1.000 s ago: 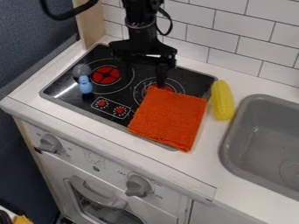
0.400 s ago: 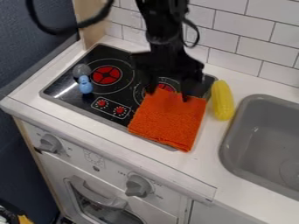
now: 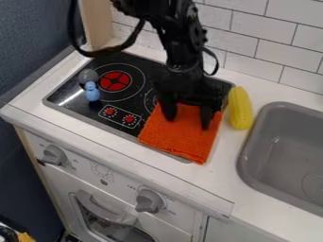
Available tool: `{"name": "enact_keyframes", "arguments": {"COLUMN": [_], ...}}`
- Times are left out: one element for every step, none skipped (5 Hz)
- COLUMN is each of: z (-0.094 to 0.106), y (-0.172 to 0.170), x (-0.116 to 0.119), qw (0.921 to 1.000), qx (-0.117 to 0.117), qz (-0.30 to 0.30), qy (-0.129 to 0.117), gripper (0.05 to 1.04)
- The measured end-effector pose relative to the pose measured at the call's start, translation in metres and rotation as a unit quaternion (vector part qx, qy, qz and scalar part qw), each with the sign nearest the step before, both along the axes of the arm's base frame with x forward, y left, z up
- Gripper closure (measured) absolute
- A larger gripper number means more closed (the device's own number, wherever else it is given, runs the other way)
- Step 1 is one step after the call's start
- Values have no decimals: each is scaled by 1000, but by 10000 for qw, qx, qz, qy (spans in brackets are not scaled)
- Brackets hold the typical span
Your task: Take the orange towel to the left burner
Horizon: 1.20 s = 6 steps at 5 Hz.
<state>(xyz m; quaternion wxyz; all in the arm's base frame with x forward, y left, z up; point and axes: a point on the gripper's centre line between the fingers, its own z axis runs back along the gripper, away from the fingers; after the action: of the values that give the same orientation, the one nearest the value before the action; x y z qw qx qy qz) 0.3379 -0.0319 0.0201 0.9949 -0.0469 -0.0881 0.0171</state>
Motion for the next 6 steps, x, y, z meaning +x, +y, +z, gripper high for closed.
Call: {"name": "enact_keyframes", "arguments": {"z": [-3, -5, -6, -6, -6, -7], "y": [3, 7, 15, 25, 30, 39], "x": [6, 14, 29, 48, 67, 80], "qw": [9999, 9996, 9990, 9980, 9972, 9961], "qx": [87, 226, 324, 348, 446, 442], "qz": [53, 150, 294, 526, 606, 763], "qy": [60, 56, 41, 25, 27, 33], "gripper": [83, 83, 83, 83, 83, 83]}}
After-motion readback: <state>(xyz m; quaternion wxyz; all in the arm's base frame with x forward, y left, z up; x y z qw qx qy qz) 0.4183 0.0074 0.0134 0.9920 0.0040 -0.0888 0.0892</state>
